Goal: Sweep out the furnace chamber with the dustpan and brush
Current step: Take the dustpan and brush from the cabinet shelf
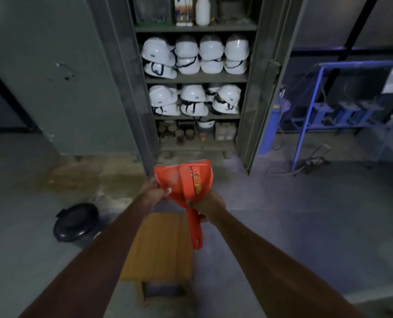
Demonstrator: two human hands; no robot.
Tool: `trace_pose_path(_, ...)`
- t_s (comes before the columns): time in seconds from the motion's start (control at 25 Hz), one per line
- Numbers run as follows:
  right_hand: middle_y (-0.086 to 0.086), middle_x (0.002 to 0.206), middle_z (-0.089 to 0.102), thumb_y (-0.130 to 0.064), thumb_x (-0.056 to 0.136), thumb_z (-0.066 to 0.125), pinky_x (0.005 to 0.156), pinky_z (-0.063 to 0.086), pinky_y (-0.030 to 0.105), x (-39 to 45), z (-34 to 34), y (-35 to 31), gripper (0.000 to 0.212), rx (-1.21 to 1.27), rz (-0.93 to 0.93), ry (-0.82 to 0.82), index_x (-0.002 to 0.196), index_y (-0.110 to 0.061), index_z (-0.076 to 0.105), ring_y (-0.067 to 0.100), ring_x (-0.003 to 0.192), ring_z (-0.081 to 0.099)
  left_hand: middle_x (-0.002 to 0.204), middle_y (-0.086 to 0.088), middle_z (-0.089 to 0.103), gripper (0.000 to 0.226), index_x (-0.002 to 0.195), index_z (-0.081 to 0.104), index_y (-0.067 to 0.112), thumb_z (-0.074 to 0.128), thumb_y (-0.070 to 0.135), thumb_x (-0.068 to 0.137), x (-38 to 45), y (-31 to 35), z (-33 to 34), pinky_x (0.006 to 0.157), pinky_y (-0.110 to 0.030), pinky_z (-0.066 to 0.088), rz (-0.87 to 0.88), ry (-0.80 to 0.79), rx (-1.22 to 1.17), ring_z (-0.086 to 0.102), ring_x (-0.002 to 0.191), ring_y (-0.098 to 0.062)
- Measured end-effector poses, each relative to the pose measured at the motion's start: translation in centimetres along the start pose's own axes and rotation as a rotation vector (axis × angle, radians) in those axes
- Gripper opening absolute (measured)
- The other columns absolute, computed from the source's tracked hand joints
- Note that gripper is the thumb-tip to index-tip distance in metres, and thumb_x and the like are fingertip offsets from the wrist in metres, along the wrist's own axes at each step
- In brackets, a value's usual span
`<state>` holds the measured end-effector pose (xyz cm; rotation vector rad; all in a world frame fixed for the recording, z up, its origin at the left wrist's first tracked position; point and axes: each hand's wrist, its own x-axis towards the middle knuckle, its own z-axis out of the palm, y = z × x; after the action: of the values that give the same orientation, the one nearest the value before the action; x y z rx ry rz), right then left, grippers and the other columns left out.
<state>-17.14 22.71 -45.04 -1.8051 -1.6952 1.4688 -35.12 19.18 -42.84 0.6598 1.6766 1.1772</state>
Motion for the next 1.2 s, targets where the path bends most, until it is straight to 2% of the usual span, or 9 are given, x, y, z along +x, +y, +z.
trace_pose_path(0.08, 0.009, 0.099, 0.079, -0.040, 0.070, 0.085, 0.065, 0.066, 0.046, -0.5, 4.6, 2.0, 0.043, -0.064, 0.013, -0.005, 0.106, -0.019, 0.073, 0.027, 0.075, 0.079, 0.110, -0.020, 0.063, 0.048, 0.136, 0.050, 0.001, 0.059, -0.018, 0.092, -0.5, -4.1, -3.3, 0.053, -0.026, 0.060, -0.046, -0.017, 0.009, 0.066, 0.067, -0.019)
trace_pose_path(0.16, 0.006, 0.095, 0.079, -0.043, 0.071, 0.085, 0.064, 0.066, 0.042, -0.7, 9.0, 3.9, 0.038, -0.108, 0.059, -0.019, 0.098, -0.020, 0.071, 0.023, 0.067, 0.078, 0.105, -0.017, 0.064, 0.055, 0.139, 0.048, 0.002, 0.064, -0.016, 0.090, -0.3, -8.2, -6.5, 0.051, -0.029, 0.061, -0.084, -0.015, -0.013, 0.065, 0.071, -0.025)
trace_pose_path(0.28, 0.005, 0.090, 0.080, -0.046, 0.073, 0.085, 0.071, 0.066, 0.042, 0.2, 15.4, 7.3, 0.033, -0.158, 0.142, -0.046, 0.087, -0.021, 0.069, 0.022, 0.071, 0.079, 0.121, -0.024, 0.065, 0.065, 0.143, 0.046, 0.006, 0.071, -0.014, 0.086, 1.1, -14.2, -10.3, 0.055, -0.033, 0.063, -0.154, -0.009, -0.032, 0.068, 0.087, -0.034)
trace_pose_path(0.44, 0.002, 0.097, 0.079, -0.054, 0.074, 0.078, 0.082, 0.063, 0.038, 2.0, 22.9, 11.5, 0.046, -0.268, 0.201, -0.034, 0.101, -0.018, 0.073, 0.022, 0.087, 0.077, 0.134, -0.026, 0.058, 0.071, 0.149, 0.041, 0.002, 0.070, -0.016, 0.087, 4.2, -21.7, -13.0, 0.048, -0.030, 0.061, -0.239, 0.015, -0.001, 0.064, 0.100, -0.038)
trace_pose_path(0.64, -0.001, 0.098, 0.078, -0.050, 0.081, 0.075, 0.057, 0.047, 0.022, 4.2, 27.1, 14.1, 0.030, -0.333, 0.271, -0.013, 0.078, -0.024, 0.061, 0.007, 0.064, 0.057, 0.145, -0.028, 0.051, 0.078, 0.155, 0.032, 0.003, 0.065, -0.019, 0.088, 7.9, -27.1, -13.9, 0.047, -0.028, 0.059, -0.335, -0.003, 0.029, 0.061, 0.113, -0.042)
trace_pose_path(0.76, 0.001, 0.098, 0.077, -0.045, 0.084, 0.074, 0.070, 0.058, 0.026, 4.9, 27.7, 14.2, 0.027, -0.332, 0.274, -0.050, 0.095, -0.020, 0.070, 0.012, 0.075, 0.068, 0.144, -0.030, 0.051, 0.074, 0.152, 0.035, 0.003, 0.063, -0.022, 0.088, 9.0, -28.1, -14.2, 0.053, -0.034, 0.061, -0.386, -0.017, 0.034, 0.060, 0.110, -0.039)
trace_pose_path(0.88, 0.006, 0.118, 0.073, -0.043, 0.090, 0.069, 0.082, 0.056, 0.026, 5.0, 26.6, 13.0, 0.042, -0.397, 0.262, -0.114, 0.121, -0.015, 0.066, 0.022, 0.101, 0.072, 0.134, -0.029, 0.059, 0.063, 0.146, 0.042, 0.000, 0.067, -0.015, 0.089, 9.0, -27.5, -14.2, 0.053, -0.032, 0.058, -0.416, -0.009, 0.163, 0.060, 0.103, -0.033)
trace_pose_path(1.08, 0.024, 0.151, 0.038, -0.044, 0.094, 0.063, 0.104, 0.050, 0.047, 6.2, 17.7, 5.0, 0.083, -0.459, 0.159, 0.164, 0.154, -0.002, 0.024, 0.043, 0.132, 0.053, 0.105, -0.019, 0.073, 0.065, 0.139, 0.049, -0.015, 0.078, -0.008, 0.081, 10.2, -18.9, -12.5, 0.077, -0.027, 0.059, -0.317, -0.114, 0.223, 0.071, 0.099, -0.021)
trace_pose_path(1.2, 0.023, 0.159, 0.027, -0.045, 0.095, 0.062, 0.107, 0.047, 0.047, 5.3, 9.5, -0.9, 0.086, -0.473, 0.030, 0.344, 0.158, -0.005, 0.019, 0.043, 0.137, 0.047, 0.155, -0.021, 0.043, 0.074, 0.155, 0.034, 0.001, 0.071, 0.021, 0.096, 11.4, -9.2, -8.0, 0.117, -0.041, 0.037, -0.101, -0.134, 0.440, 0.044, 0.143, -0.032)
